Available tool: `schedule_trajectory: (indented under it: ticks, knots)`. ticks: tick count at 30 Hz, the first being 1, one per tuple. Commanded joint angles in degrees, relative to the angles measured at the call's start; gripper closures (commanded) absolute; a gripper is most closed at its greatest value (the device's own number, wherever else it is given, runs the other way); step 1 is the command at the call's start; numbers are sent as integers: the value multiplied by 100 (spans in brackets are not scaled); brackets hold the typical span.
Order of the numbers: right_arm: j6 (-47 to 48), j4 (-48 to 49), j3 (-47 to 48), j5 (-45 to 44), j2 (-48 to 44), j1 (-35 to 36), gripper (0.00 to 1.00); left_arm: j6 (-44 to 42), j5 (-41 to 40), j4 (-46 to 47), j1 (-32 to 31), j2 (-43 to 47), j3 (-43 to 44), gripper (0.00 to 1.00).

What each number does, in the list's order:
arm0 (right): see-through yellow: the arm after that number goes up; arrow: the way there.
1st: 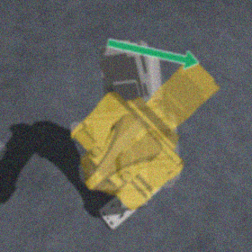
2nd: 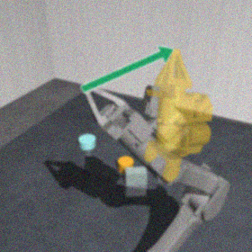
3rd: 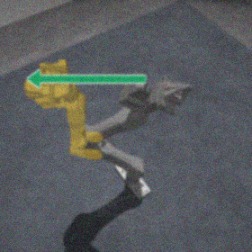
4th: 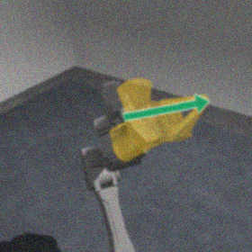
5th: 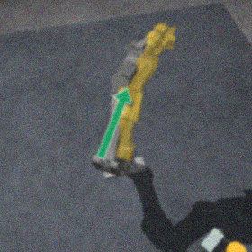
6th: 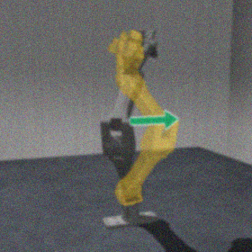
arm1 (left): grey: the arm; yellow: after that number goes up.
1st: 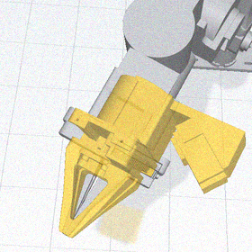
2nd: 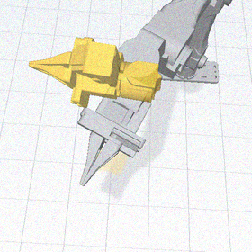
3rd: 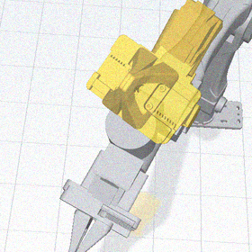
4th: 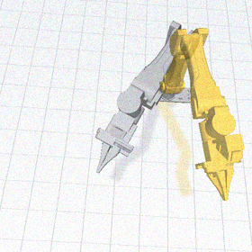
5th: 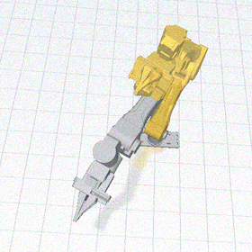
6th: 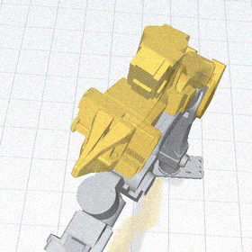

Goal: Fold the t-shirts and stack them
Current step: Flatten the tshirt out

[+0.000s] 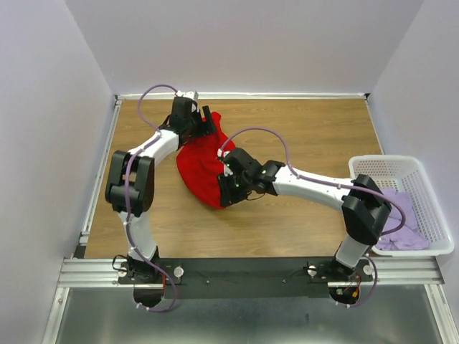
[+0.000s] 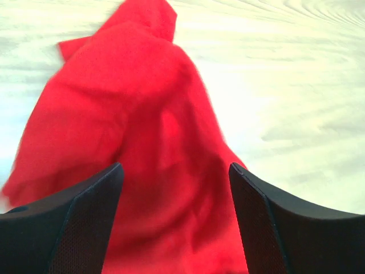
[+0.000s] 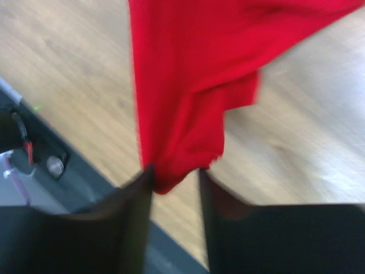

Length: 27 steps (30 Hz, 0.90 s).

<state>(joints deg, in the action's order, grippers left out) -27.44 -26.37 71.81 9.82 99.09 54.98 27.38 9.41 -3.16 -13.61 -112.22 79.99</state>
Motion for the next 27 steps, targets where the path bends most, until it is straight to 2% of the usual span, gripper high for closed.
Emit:
schedule_trajectory:
  ticks: [1, 2, 4, 7, 10, 14, 18, 21, 27]
  knots:
    - [-192, -70, 158, -946, -459, -180, 49, -285, -711, -184, 7, 1543, -728, 14]
    - [-191, -79, 1, -1261, -661, -233, 41, -259, -895, -359, -10, 1815, -1156, 13]
    - [-244, -88, -174, -1403, -855, -478, 38, -172, -1430, -562, -37, 2604, -1598, 12]
    - [-340, -88, -517, -1606, -1172, -891, 34, 196, -1879, -1001, -256, 3301, -2442, 12]
    - [-289, -88, -712, -1668, -1365, -1199, 33, 809, -1952, -1336, -694, 4214, -3198, 12]
    - [-174, -88, -791, -1651, -1427, -1376, 33, 1636, -1820, -1477, -1109, 4682, -3981, 18]
    - [-139, -79, -870, -1475, -1410, -1385, 33, 1929, -1960, -1538, -1311, 4736, -4429, 25]
    - [-112, -61, -984, -1343, -1401, -1385, 33, 2008, -2066, -1574, -1381, 4587, -4465, 35]
    - [-25, -9, -1265, -1202, -1471, -1385, 33, 2201, -2022, -1591, -1636, 4130, -4492, 36]
